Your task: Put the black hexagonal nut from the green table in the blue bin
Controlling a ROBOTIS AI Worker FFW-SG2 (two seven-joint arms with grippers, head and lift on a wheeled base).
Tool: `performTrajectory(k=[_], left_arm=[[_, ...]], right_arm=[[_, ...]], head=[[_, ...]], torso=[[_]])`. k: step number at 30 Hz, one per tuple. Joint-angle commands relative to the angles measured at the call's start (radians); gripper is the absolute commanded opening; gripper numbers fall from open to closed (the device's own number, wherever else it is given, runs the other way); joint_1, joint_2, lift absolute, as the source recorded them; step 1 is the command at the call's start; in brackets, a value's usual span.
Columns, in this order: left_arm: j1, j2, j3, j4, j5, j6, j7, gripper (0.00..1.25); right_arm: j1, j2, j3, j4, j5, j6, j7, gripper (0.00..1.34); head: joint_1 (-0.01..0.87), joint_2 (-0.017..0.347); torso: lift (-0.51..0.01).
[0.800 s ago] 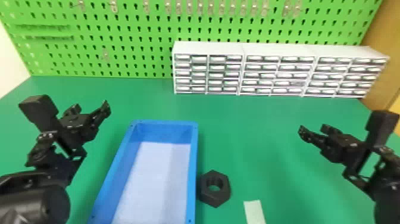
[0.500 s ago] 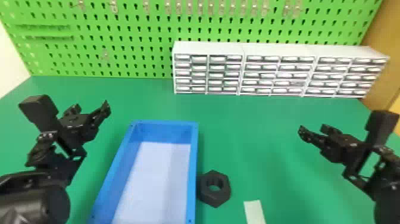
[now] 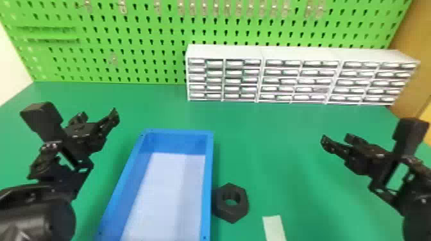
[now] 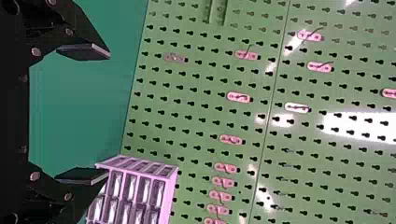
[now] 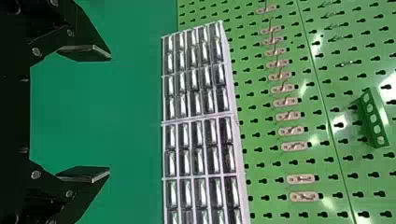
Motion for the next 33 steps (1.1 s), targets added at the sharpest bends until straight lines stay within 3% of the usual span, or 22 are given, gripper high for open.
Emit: performTrajectory(k=[1, 11, 18, 22, 28, 33], left_arm=[[-0.002, 0.000, -0.007, 0.000, 0.022, 0.000, 0.000, 0.88], [-0.005, 0.000, -0.013, 0.000, 0.134, 0.000, 0.006, 0.88], [0.006, 0.000, -0.013, 0.006, 0.169, 0.000, 0.011, 0.88], [0.008, 0.000, -0.016, 0.006, 0.169, 0.000, 0.011, 0.88], [0.009, 0.000, -0.015, 0.009, 0.165, 0.000, 0.011, 0.88], [0.011, 0.000, -0.016, 0.009, 0.155, 0.000, 0.011, 0.88]], right_arm=[[-0.001, -0.001, 0.000, -0.001, 0.000, 0.001, 0.000, 0.93], [-0.012, -0.012, 0.020, 0.000, -0.012, 0.024, -0.002, 0.94], [-0.056, -0.042, 0.051, -0.001, -0.135, 0.150, -0.046, 0.93], [-0.107, -0.058, 0.068, -0.010, -0.175, 0.293, -0.046, 0.93], [-0.179, -0.053, 0.083, -0.070, -0.135, 0.491, -0.046, 0.93], [-0.248, -0.052, 0.118, -0.167, 0.000, 0.719, -0.046, 0.93]], head=[[0.666, 0.032], [0.666, 0.032], [0.666, 0.032], [0.666, 0.032], [0.666, 0.032], [0.666, 0.032]], torso=[[-0.100], [-0.100], [-0.100], [-0.100], [-0.100], [-0.100]])
